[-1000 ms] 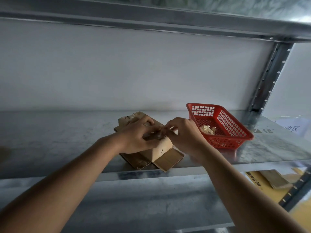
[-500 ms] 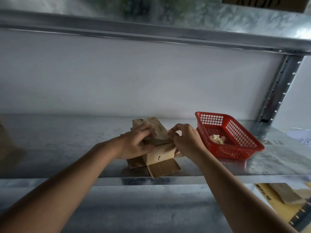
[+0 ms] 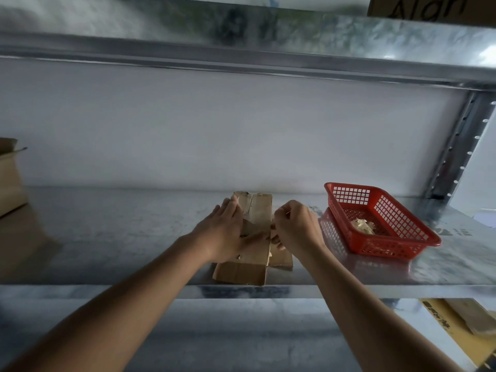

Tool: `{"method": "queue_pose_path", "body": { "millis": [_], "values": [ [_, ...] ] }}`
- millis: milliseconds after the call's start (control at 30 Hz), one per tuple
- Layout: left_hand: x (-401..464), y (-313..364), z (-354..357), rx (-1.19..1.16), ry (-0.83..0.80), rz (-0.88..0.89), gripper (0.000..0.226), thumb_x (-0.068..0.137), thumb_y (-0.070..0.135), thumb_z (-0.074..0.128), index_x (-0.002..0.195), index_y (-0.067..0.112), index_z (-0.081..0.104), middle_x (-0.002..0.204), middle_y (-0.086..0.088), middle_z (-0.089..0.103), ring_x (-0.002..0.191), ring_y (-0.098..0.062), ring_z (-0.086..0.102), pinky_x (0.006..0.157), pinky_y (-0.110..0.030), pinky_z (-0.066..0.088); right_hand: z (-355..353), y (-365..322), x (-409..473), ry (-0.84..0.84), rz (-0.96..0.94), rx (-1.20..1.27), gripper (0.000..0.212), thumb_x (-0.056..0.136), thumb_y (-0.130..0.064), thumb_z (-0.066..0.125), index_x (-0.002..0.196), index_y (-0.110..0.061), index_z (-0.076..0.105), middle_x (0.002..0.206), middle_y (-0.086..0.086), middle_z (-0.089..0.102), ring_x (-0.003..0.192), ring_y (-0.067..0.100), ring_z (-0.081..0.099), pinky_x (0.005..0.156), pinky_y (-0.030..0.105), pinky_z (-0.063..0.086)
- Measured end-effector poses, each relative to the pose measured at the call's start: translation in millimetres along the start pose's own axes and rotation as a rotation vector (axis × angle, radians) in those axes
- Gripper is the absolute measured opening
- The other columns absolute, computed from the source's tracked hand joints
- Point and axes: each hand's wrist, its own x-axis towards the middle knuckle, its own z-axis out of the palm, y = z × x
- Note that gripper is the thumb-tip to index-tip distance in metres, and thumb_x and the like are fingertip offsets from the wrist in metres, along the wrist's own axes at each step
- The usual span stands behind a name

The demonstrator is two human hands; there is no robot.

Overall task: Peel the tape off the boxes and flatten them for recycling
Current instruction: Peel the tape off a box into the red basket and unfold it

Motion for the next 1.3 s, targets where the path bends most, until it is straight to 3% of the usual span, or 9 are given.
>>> {"method": "queue_pose_path", "body": {
  "millis": [233,400,567,700,800,900,1033,1167,1300],
  "values": [
    [-1.6,-1.7,-9.5,0.091,-0.013,0.063,0.127,0.074,0.096,0.0,0.164,0.008,0.005,0.173,-0.01,-0.001,0.159,-0.023,-0.003,0.128,-0.04,-0.002,-3.9,5.3,4.8,0.052,0.116,0.322,0.01,0.106,-0.019,0.053,0.11,-0.012,0.058,0.069,0.007,0.075,0.056,0.021,0.073,0.055,0.043,0.064],
    [1.0,23.4,-11.2,0.091,0.048,-0.025,0.136,0.068,0.106,0.007,0.161,0.007,0.025,0.169,-0.014,0.02,0.156,-0.027,0.018,0.128,-0.047,0.012,1.0,8.0,8.2,0.086,0.147,0.377,0.011,0.105,-0.022,0.056,0.111,-0.013,0.06,0.075,0.008,0.075,0.058,0.015,0.074,0.055,0.038,0.064],
    [-6.2,9.5,-19.4,-0.022,-0.089,0.077,0.104,0.086,0.079,0.029,0.165,0.015,0.008,0.173,-0.002,0.002,0.159,-0.02,0.003,0.125,-0.036,0.006,-10.8,13.1,19.8,0.258,0.209,0.524,0.012,0.107,-0.015,0.049,0.108,-0.006,0.058,0.083,0.011,0.074,0.055,0.019,0.073,0.049,0.032,0.059],
    [-11.1,-22.3,-32.6,-0.167,-0.12,0.053,0.075,0.096,0.033,0.051,0.163,0.035,0.018,0.171,0.014,0.013,0.155,-0.018,0.021,0.125,-0.04,0.022,-33.1,17.9,35.4,0.436,0.191,0.657,0.013,0.109,-0.018,0.046,0.102,-0.015,0.056,0.096,0.008,0.072,0.063,0.015,0.075,0.056,0.028,0.061],
    [-13.3,-27.6,-31.1,-0.173,-0.13,0.037,0.077,0.095,0.022,0.054,0.159,0.049,0.021,0.17,0.017,0.014,0.155,-0.018,0.019,0.125,-0.045,0.022,-35.4,9.2,41.1,0.321,0.149,0.727,0.017,0.11,-0.02,0.043,0.11,-0.011,0.057,0.096,0.01,0.076,0.085,0.021,0.077,0.082,0.044,0.064],
    [-11.4,-18.3,-23.8,-0.141,-0.064,0.08,0.06,0.1,0.052,0.047,0.156,0.055,0.024,0.165,0.019,0.019,0.153,-0.021,0.021,0.117,-0.041,0.021,-34.8,-3.8,36.3,-0.01,0.105,1.072,0.016,0.111,-0.019,0.045,0.118,-0.008,0.053,0.089,0.018,0.077,0.083,0.034,0.077,0.072,0.043,0.064],
    [-9.1,-9.1,-17.0,-0.072,0.014,0.077,0.058,0.1,0.068,0.036,0.155,0.051,0.032,0.156,0.01,0.031,0.143,-0.026,0.032,0.097,-0.036,0.027,-34.6,-1.5,30.9,-0.056,-0.121,0.786,0.011,0.1,-0.021,0.069,0.109,-0.016,0.068,0.072,0.007,0.074,0.068,0.025,0.073,0.06,0.031,0.06],
    [-9.5,-8.1,-13.1,-0.059,0.03,0.059,0.058,0.101,0.067,0.033,0.156,0.049,0.033,0.158,0.008,0.03,0.145,-0.027,0.03,0.107,-0.042,0.031,-33.3,5.5,27.7,-0.082,-0.336,0.182,0.021,0.081,-0.028,0.088,0.098,-0.027,0.075,0.079,-0.007,0.075,0.068,0.004,0.07,0.06,0.019,0.055],
    [-11.8,-6.8,-13.0,-0.053,0.025,0.045,0.063,0.097,0.073,0.028,0.155,0.05,0.033,0.163,0.007,0.026,0.15,-0.027,0.029,0.121,-0.052,0.028,-30.5,6.2,22.8,-0.154,-0.436,-0.301,0.025,0.086,-0.041,0.082,0.108,-0.028,0.078,0.103,-0.01,0.072,0.091,0.008,0.063,0.079,0.025,0.051]
  ]
}}
